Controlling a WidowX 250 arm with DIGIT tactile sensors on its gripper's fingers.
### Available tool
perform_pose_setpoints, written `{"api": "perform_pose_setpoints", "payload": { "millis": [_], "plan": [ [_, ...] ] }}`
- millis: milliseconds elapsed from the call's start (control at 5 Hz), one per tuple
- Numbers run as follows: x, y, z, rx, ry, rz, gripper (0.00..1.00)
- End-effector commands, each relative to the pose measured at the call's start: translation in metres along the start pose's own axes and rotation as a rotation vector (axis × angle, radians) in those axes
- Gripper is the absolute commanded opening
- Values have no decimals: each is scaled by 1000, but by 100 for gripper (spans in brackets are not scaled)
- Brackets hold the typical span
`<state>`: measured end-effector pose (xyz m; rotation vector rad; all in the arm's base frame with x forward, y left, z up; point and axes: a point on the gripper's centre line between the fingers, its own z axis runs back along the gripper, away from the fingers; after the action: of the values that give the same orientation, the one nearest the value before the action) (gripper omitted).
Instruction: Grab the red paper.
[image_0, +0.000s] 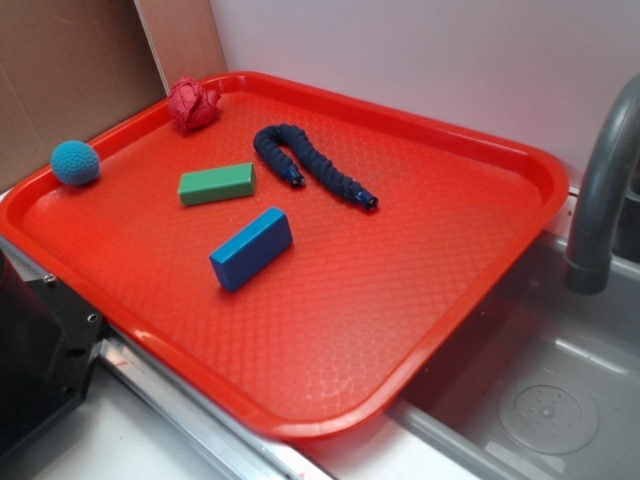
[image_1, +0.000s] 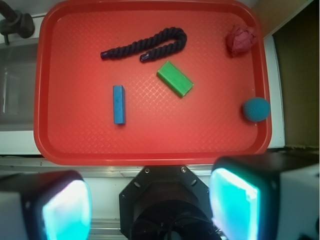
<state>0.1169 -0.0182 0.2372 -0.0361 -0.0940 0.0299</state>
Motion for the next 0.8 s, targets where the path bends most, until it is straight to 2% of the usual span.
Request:
{"api": "perform_pose_setpoints", "payload": {
  "millis": [0, 200, 400, 600],
  "plan": [
    [0, 0, 0, 0, 0, 0, 100],
    [29, 40, -47, 90, -32, 203, 100],
    [53, 63, -71, 51, -82, 409, 100],
    [81, 90, -101, 114, -163, 595, 100]
  ]
}}
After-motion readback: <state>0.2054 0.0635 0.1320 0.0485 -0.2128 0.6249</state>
